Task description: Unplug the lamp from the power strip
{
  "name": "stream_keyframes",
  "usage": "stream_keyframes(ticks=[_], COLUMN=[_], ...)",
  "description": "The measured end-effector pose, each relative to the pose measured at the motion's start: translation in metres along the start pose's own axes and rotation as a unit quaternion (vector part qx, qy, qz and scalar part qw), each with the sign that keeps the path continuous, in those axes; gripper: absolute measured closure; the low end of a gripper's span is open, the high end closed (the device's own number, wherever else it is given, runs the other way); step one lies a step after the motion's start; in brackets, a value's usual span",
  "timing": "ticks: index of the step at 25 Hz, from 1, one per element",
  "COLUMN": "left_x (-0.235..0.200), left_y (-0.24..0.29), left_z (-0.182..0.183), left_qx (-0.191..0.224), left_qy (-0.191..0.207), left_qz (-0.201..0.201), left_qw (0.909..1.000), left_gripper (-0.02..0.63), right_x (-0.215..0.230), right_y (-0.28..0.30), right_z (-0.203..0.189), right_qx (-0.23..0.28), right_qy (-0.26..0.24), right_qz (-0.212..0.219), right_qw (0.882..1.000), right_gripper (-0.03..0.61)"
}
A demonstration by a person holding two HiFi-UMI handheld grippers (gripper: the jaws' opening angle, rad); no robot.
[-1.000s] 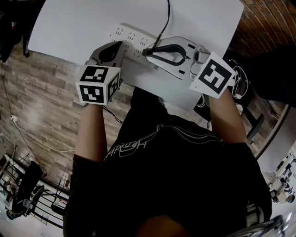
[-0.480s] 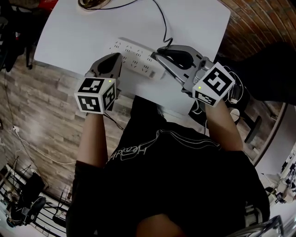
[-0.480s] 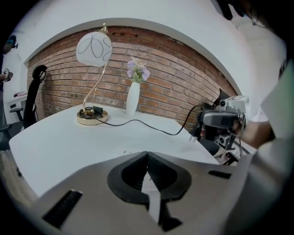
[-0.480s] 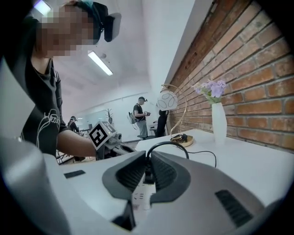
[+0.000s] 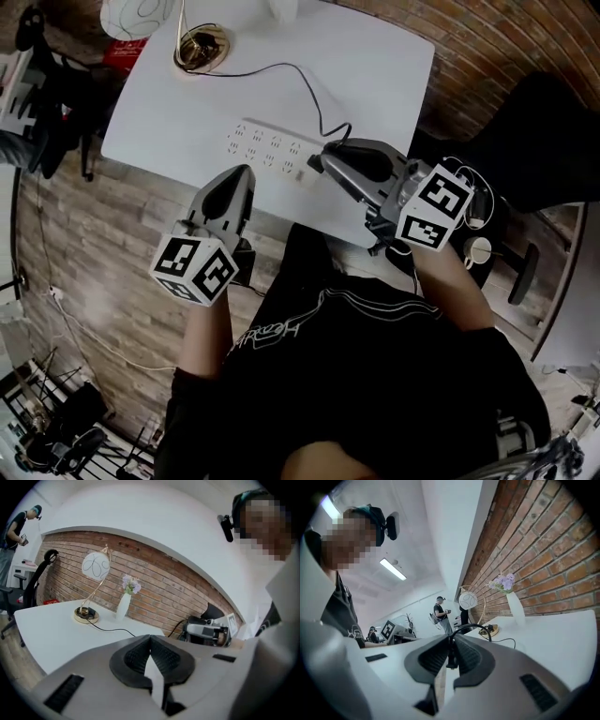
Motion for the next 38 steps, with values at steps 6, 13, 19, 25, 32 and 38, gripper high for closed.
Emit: stream_keyframes(ticks=[6,13,19,25,32,38], left_x=[0.057,0.111,0.147,0.162,0.163,0.163], left_y=[-0.04,-0.062,-0.06,-0.07,-0.086,-0.084], left_z=[0.01,0.02,0.016,0.027,0.04,0.023], left_qx=[0.024,0.024,0.032,0.038,0.05,0.044], left_qy=[-0.019,0.038,0.052,0.072,0.086,0.083], left_qz=[-0.057,-0.084,-0.084,-0.078,-0.076,-0.072], left_qw=[0.9979,0.9954,0.9946,0.9936,0.9922,0.993], left_gripper=[0.612,0.612,0.612,0.612,0.612,0.612], right_x=[-0.038,-0.07,-0.08,-0.09,-0.107,-0.106], right_y=[-0.035,-0.07,-0.096,-0.102,-0.095,-0.1], right_z=[0.011,0.025,0.02,0.028,0.033,0.022], right_qx=[0.02,0.038,0.044,0.046,0.041,0.043], right_qy=[-0.006,-0.034,-0.039,-0.041,-0.053,-0.047], right_qz=[0.02,0.025,0.047,0.053,0.057,0.053], right_qw=[1.0,0.998,0.997,0.997,0.996,0.997], right_gripper=[0.561,0.561,0.561,0.561,0.561,0.561])
Point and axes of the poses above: the fingertips, and each gripper's own axes: y forward along the fingers, x to its right, z out of its top, the point moved 10 cm from there along -y, backward along the fingers, and after that the axes turned 3 degrees about y, right-handed, at the moved point
